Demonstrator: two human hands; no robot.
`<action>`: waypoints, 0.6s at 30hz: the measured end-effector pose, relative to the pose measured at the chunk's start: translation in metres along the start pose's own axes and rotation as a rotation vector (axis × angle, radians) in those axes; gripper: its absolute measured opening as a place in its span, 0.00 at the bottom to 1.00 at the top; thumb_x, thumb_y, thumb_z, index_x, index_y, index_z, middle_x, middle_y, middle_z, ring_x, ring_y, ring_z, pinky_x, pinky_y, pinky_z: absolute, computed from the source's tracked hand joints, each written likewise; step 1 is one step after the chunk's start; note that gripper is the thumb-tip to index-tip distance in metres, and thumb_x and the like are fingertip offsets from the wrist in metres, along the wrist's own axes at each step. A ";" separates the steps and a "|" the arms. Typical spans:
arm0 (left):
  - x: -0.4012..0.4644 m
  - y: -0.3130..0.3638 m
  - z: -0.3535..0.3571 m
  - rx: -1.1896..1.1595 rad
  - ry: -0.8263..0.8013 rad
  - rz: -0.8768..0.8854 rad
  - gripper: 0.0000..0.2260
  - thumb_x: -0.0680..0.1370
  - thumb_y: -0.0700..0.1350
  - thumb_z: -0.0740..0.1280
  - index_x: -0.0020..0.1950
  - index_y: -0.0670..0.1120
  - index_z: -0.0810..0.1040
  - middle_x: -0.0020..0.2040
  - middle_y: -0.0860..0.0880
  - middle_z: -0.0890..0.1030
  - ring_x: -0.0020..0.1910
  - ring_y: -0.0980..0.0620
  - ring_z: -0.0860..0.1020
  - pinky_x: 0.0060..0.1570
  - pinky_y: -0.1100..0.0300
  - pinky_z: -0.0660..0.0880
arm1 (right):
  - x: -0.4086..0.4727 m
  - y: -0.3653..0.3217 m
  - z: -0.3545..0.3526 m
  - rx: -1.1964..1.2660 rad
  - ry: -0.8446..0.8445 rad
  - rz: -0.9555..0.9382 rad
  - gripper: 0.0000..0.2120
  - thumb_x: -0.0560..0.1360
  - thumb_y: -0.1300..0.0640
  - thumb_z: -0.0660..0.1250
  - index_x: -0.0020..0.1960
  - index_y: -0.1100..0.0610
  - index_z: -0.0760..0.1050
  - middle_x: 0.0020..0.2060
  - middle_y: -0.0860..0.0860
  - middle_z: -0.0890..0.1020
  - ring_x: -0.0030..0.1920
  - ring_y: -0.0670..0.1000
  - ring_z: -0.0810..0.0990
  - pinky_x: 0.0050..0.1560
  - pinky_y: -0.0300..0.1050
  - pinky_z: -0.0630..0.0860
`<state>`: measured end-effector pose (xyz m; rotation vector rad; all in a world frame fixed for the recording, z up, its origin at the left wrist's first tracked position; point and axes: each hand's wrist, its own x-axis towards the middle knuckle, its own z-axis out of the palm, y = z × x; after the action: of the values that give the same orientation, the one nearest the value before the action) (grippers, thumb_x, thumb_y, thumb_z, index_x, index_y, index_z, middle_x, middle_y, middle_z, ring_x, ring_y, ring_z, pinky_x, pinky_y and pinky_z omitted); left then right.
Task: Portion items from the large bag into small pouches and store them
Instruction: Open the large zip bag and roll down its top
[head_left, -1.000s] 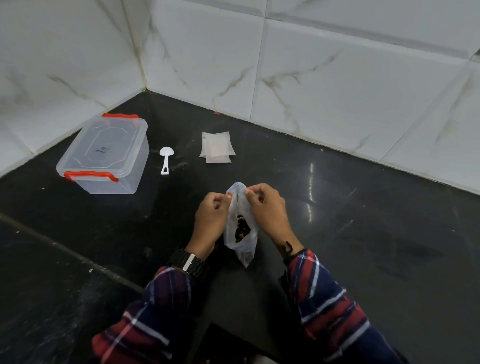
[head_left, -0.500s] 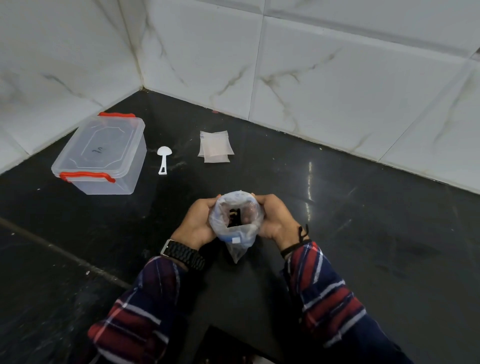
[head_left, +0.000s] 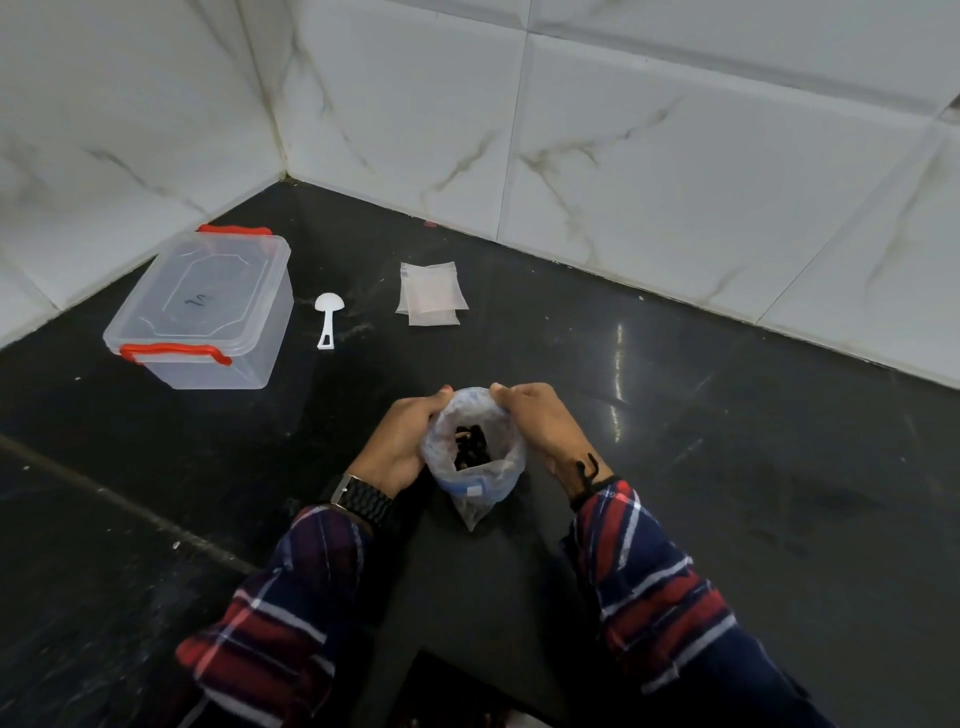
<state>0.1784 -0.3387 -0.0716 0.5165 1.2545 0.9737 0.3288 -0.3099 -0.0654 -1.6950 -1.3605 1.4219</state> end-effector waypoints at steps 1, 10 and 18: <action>0.000 0.001 0.000 -0.121 -0.043 -0.085 0.13 0.81 0.46 0.61 0.56 0.39 0.80 0.53 0.40 0.81 0.53 0.46 0.79 0.58 0.50 0.74 | 0.003 0.000 -0.001 0.131 -0.061 0.066 0.13 0.79 0.51 0.62 0.42 0.59 0.77 0.36 0.53 0.81 0.37 0.50 0.79 0.44 0.47 0.78; -0.002 0.000 0.003 -0.380 -0.155 -0.148 0.16 0.82 0.45 0.57 0.63 0.37 0.75 0.62 0.38 0.78 0.59 0.44 0.77 0.61 0.50 0.72 | 0.006 0.006 0.000 0.477 -0.183 0.135 0.14 0.80 0.52 0.60 0.51 0.63 0.77 0.41 0.57 0.80 0.43 0.53 0.79 0.51 0.49 0.76; -0.015 -0.018 0.001 0.306 0.257 0.358 0.11 0.74 0.40 0.71 0.52 0.46 0.71 0.54 0.42 0.76 0.49 0.49 0.77 0.44 0.59 0.76 | -0.021 0.012 -0.007 -0.212 0.056 -0.355 0.18 0.76 0.53 0.67 0.64 0.44 0.67 0.52 0.49 0.75 0.52 0.46 0.76 0.46 0.35 0.72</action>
<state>0.1850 -0.3607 -0.0777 0.8996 1.5888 1.1793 0.3408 -0.3318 -0.0652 -1.5073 -1.7287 1.0542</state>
